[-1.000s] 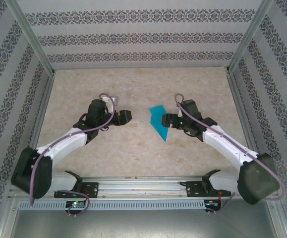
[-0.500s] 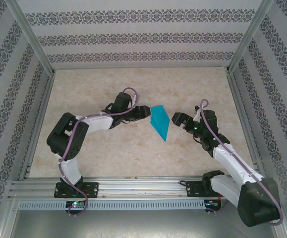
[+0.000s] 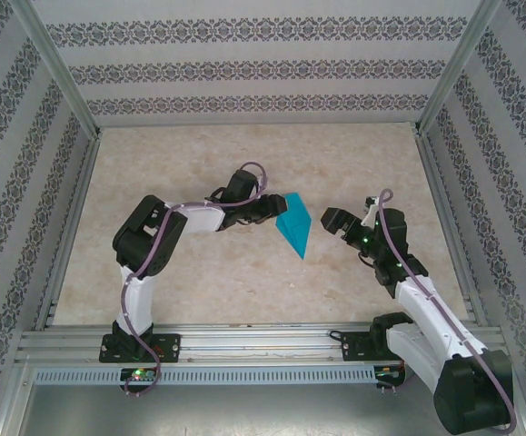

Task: Fold a paper plane with a square sheet of paper (fold left side to right side)

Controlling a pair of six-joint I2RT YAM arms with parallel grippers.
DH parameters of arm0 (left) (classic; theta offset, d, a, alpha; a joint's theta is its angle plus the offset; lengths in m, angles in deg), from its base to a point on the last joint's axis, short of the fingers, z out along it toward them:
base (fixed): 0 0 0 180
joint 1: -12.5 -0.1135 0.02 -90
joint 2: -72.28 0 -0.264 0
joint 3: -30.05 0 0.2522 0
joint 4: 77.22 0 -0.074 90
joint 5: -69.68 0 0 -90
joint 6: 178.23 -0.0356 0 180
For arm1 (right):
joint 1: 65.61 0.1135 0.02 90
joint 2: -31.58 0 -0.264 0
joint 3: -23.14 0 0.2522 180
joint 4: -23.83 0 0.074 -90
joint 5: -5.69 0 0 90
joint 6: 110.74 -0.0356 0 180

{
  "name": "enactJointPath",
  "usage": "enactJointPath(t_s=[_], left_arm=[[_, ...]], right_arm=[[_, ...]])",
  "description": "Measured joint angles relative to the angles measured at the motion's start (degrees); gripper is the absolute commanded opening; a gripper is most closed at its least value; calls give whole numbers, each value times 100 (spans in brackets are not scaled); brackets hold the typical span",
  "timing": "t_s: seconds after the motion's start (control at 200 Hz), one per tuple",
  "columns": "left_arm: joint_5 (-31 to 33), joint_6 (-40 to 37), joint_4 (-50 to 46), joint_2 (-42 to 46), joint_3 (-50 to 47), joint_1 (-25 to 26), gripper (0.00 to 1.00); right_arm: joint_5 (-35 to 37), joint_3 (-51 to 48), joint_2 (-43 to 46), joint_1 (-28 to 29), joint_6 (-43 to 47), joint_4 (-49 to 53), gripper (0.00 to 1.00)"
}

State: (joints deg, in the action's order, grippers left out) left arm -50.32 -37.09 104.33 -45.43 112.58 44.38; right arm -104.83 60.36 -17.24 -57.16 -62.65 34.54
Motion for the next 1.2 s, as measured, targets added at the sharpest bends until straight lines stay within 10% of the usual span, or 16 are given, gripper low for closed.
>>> enactJointPath(t_s=[0.585,1.199], left_arm=[[-129,144,39,-229,188,0,2],[-1759,-304,1408,1257,-1740,-697,0]], right_arm=[[-17,-101,271,-85,2,70,98],[-968,101,-850,-87,487,-140,98]])
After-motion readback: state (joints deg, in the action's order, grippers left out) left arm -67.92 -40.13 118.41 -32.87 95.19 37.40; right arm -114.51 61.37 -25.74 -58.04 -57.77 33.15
